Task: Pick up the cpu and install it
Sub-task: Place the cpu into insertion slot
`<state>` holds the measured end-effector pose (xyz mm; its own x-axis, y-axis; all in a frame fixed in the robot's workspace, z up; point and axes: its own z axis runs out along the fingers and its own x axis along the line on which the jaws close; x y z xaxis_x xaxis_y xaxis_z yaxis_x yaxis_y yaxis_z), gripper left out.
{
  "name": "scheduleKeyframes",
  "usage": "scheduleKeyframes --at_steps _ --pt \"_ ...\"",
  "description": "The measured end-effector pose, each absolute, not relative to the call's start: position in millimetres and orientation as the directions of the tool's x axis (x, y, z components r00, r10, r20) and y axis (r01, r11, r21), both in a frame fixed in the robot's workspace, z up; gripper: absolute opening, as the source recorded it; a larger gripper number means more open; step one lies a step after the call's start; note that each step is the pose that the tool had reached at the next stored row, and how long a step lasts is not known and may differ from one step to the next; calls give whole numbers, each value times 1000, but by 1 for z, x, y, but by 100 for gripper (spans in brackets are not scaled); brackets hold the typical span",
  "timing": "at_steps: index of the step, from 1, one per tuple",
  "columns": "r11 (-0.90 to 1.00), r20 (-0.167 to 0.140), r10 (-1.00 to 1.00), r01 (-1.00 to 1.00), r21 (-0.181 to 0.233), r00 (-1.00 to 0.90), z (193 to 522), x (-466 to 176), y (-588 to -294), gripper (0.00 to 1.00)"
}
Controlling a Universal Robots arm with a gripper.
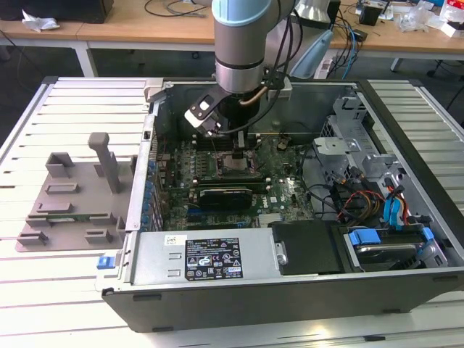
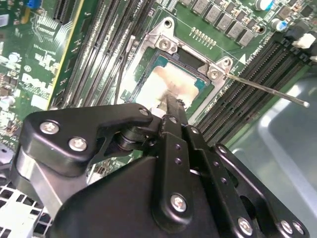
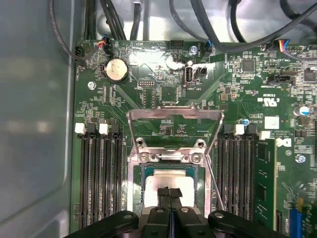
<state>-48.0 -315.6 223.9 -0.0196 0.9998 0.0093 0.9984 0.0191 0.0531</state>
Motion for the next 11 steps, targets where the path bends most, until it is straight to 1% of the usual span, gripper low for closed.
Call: scheduleKeyframes --at_steps 4,9,11 --pt "19 8 1000 998 53 -19 243 -48 -316 11" --pt "19 8 1000 998 52 -19 244 -48 -316 11" --pt "19 8 1000 1000 9 -19 243 -47 -316 11"
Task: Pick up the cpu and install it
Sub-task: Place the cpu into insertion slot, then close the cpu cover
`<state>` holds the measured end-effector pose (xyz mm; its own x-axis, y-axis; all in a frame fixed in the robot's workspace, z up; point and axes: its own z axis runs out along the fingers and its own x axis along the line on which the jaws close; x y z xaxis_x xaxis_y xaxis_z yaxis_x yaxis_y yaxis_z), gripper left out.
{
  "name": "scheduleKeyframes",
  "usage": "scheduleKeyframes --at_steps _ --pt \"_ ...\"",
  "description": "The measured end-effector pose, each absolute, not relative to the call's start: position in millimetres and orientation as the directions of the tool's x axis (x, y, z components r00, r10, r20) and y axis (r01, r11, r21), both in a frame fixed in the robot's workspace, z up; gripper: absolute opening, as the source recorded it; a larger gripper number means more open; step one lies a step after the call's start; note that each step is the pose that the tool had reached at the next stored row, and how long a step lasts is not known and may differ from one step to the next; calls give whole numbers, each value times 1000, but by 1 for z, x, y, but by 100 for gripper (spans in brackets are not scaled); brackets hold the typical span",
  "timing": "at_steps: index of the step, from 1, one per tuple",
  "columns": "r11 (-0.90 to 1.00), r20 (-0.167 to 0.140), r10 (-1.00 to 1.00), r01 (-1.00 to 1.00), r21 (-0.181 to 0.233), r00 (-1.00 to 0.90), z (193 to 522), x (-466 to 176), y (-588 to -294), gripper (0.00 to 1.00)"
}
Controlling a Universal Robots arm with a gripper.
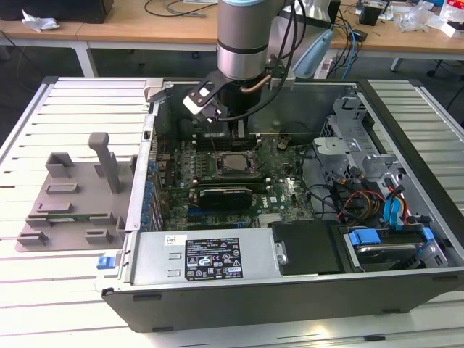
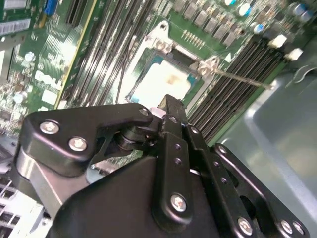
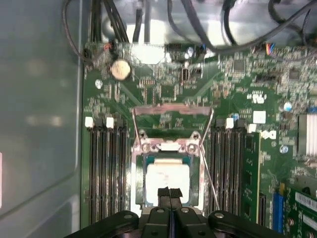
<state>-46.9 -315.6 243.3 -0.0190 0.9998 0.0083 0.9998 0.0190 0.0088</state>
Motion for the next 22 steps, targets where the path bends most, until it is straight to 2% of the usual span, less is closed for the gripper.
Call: scheduleKeyframes --at_steps 22 --pt "19 8 1000 1000 8 -19 248 -47 -316 11"
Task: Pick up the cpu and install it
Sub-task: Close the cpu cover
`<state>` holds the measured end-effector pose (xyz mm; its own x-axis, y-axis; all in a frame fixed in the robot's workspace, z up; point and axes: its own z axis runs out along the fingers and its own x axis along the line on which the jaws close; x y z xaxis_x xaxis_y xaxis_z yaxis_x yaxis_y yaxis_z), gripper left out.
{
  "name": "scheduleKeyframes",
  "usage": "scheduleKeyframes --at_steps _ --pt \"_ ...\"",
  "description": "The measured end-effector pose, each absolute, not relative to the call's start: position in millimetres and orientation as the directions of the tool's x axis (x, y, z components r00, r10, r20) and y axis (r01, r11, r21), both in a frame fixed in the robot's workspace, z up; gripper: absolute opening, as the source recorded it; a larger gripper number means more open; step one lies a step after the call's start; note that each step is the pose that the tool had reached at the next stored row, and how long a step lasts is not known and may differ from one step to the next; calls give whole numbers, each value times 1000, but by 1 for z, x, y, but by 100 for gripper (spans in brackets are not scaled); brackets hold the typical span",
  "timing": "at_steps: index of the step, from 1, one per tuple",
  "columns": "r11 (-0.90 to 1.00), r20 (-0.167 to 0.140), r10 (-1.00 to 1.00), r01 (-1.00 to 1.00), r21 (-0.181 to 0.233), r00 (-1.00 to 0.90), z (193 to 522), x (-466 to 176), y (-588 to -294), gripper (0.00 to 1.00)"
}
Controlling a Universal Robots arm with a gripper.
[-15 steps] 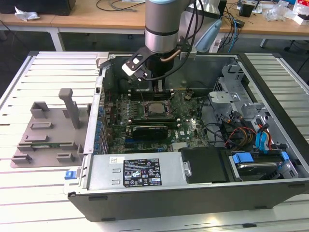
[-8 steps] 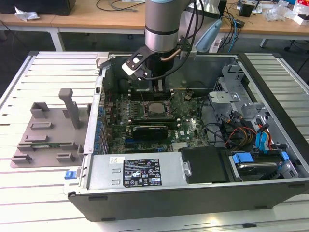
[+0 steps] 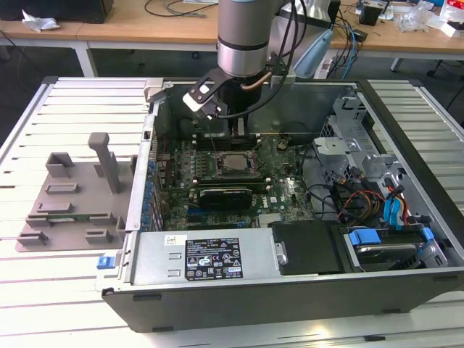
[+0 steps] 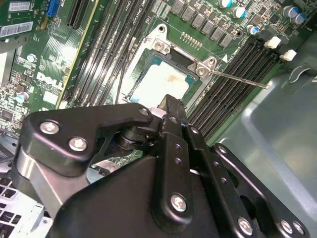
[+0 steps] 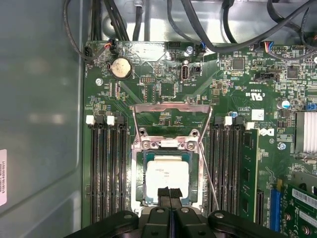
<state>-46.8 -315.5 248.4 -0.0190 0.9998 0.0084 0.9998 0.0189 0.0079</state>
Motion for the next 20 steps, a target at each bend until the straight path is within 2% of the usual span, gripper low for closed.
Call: scheduleKeyframes --at_steps 20 --pt "19 8 1000 1000 8 -19 276 -47 -316 11"
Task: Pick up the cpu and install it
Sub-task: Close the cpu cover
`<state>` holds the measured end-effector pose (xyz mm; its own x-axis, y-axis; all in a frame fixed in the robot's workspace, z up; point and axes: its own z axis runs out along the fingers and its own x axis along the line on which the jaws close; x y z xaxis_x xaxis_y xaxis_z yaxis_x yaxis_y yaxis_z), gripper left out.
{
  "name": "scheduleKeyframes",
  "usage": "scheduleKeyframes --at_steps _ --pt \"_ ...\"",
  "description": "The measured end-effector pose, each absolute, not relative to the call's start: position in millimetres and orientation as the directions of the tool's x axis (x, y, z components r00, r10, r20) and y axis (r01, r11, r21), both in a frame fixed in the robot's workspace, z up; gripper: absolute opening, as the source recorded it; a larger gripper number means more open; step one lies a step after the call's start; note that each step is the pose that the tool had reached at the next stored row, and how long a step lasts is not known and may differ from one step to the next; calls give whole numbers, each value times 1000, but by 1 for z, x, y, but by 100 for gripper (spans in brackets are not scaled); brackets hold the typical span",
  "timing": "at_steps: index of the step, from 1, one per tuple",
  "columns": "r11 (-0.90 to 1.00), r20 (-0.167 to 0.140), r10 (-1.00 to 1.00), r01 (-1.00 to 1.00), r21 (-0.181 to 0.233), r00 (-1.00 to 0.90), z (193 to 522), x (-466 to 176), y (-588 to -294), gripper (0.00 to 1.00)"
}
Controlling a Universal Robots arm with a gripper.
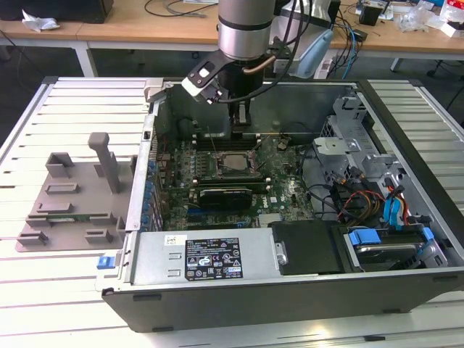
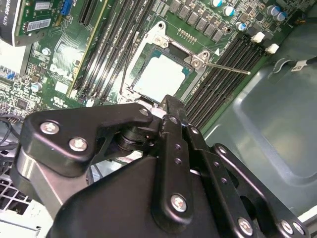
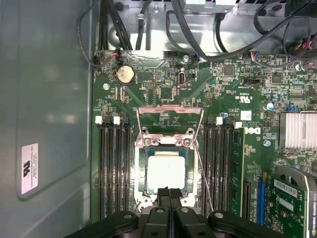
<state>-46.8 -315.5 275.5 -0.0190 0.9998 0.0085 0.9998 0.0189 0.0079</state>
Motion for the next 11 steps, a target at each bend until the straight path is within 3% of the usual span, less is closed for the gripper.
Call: scheduleKeyframes --at_steps 11 --pt "19 9 1000 1000 8 -19 276 -22 -316 11"
